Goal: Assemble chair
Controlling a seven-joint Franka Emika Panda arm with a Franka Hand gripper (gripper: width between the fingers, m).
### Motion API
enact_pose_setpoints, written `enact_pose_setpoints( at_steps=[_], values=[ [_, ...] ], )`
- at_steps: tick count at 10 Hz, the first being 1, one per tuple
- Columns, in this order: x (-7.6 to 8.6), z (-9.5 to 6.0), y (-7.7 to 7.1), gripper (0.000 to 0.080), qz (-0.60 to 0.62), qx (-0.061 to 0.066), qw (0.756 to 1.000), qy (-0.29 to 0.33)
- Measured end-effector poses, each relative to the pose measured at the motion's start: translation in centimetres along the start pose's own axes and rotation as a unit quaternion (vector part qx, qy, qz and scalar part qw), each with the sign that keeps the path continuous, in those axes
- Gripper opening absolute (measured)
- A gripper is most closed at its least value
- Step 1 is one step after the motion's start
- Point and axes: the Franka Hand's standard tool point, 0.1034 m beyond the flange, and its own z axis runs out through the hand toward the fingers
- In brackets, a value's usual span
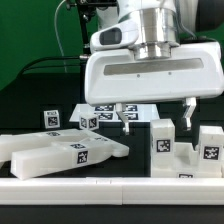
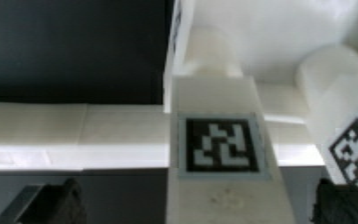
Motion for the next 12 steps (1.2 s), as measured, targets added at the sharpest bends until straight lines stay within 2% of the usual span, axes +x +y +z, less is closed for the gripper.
enact_pose_setpoints(
  at_steps=[1,2,3,4,5,7,9,10,11,12],
  values=[
    [0.1,0.0,-0.6,0.0649,0.017,0.024,0.998,-0.059],
    [0.3,0.0,-1.0,0.0649,0.036,0.038,0.993,-0.102],
    [0.4,0.0,-1.2,0.0649,0.045,0.046,0.989,-0.135],
    [0.2,0.2,-1.7,0.0649,0.06,0.055,0.977,-0.198],
    [1.0,0.6,-1.6,0.0649,0.055,0.054,0.978,-0.195],
    [1.1,0.6,-1.5,0.0649,0.062,0.052,0.978,-0.19],
    [1.0,0.7,-1.5,0.0407,0.064,0.052,0.978,-0.191],
    [1.0,0.7,-1.6,0.0407,0.114,0.044,0.974,-0.193],
    [1.0,0.7,-1.6,0.0305,0.133,0.041,0.971,-0.194],
    [1.0,0.7,-1.5,0.0305,0.175,0.032,0.964,-0.196]
  ],
)
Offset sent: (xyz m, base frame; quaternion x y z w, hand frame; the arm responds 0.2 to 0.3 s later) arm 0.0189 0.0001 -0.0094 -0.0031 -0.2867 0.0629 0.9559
